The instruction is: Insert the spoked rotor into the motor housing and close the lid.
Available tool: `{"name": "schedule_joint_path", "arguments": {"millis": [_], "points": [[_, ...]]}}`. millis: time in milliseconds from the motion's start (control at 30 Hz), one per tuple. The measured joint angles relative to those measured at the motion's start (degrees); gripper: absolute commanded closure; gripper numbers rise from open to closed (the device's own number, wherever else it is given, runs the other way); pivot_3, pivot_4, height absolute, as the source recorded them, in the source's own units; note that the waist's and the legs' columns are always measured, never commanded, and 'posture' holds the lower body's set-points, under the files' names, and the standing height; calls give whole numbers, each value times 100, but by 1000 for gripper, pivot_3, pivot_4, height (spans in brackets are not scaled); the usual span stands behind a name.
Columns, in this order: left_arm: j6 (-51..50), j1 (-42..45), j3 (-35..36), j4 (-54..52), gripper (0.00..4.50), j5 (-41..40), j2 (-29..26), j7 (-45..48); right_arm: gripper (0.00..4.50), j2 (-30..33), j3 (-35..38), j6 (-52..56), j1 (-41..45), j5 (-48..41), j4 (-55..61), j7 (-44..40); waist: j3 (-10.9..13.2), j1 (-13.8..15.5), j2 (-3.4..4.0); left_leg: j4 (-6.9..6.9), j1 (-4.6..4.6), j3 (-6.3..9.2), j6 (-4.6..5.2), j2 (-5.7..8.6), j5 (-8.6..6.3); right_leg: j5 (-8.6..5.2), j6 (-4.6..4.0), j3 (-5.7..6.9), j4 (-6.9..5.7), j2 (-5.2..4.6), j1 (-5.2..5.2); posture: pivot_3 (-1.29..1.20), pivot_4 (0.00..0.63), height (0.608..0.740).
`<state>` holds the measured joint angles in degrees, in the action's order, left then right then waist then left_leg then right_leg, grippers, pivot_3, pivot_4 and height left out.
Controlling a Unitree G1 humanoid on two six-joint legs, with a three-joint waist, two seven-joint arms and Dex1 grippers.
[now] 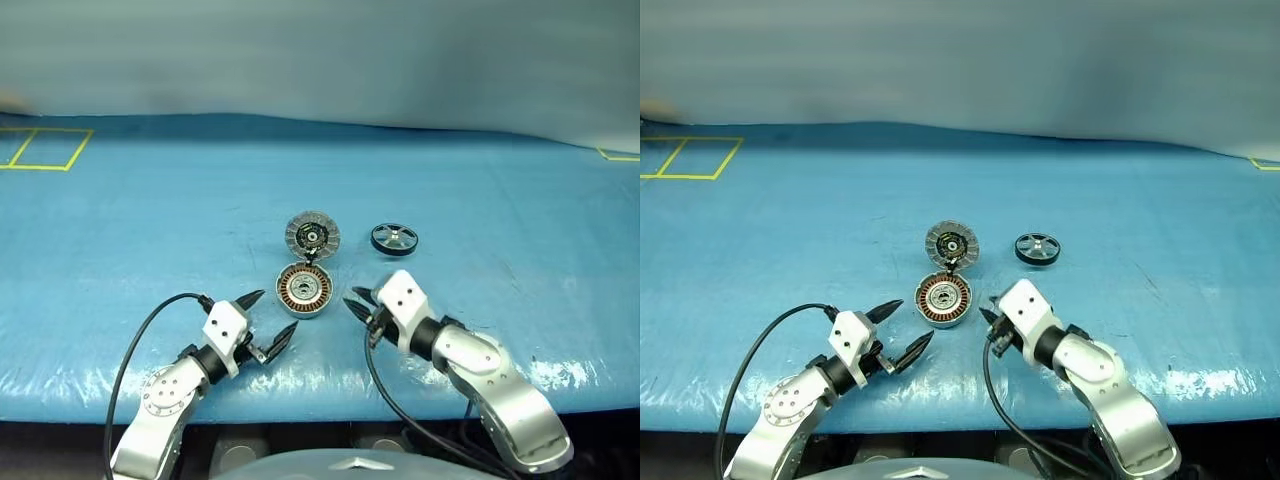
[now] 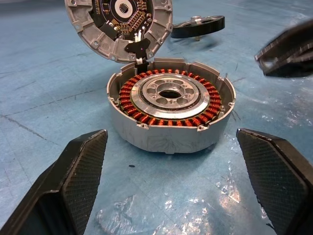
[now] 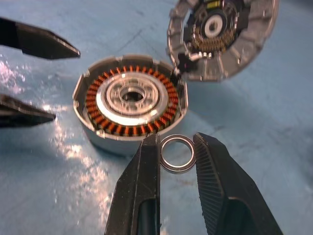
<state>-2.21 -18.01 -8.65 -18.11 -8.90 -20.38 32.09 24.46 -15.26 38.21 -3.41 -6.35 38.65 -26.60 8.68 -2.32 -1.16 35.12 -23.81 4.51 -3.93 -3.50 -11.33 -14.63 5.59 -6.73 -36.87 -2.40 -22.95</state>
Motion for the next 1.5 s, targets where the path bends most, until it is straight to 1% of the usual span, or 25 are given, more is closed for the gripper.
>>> {"name": "schedule_joint_path", "arguments": {"millis": [100,267,433,933,1333,1400,1500], "points": [[8,-22,2,0,0,6,4,-65,3842,-325,-229,192,257,27,-76,158,0,22,1,-6,-12,0,4,1,-3,0,-1,0,1,0,-3,0,150,740],[10,-27,1,0,0,36,3,-106,3842,-895,-434,365,609,14,-634,327,3,15,4,-6,-16,-1,5,0,-4,0,-1,0,-2,1,11,0,150,740],[10,-81,2,0,0,47,4,-183,3842,-1170,-600,297,695,22,-1129,402,5,9,8,-3,-11,-1,5,0,-4,0,0,0,-2,1,5,0,150,740],[-4,-109,2,-2,0,44,3,-216,3842,-1476,-695,-43,747,53,-1677,470,7,2,11,-3,-10,-1,5,0,-4,0,0,0,-4,1,4,0,150,740],[-10,-105,2,-4,0,44,6,-249,3842,-1522,-770,-166,890,150,-1885,483,6,-11,12,-3,-6,-1,5,0,-3,0,0,0,-4,1,6,0,150,740],[-10,-104,2,-4,0,44,8,-252,3115,-1519,-772,-159,890,147,-1884,478,6,-15,12,-3,-5,-1,5,0,-3,0,1,0,-5,1,6,0,150,740],[-8,-95,2,-3,0,44,19,-253,2156,-1468,-785,-107,841,111,-1802,420,6,-15,12,-2,-1,-1,5,0,-3,0,1,0,-4,1,4,0,150,740]]}}
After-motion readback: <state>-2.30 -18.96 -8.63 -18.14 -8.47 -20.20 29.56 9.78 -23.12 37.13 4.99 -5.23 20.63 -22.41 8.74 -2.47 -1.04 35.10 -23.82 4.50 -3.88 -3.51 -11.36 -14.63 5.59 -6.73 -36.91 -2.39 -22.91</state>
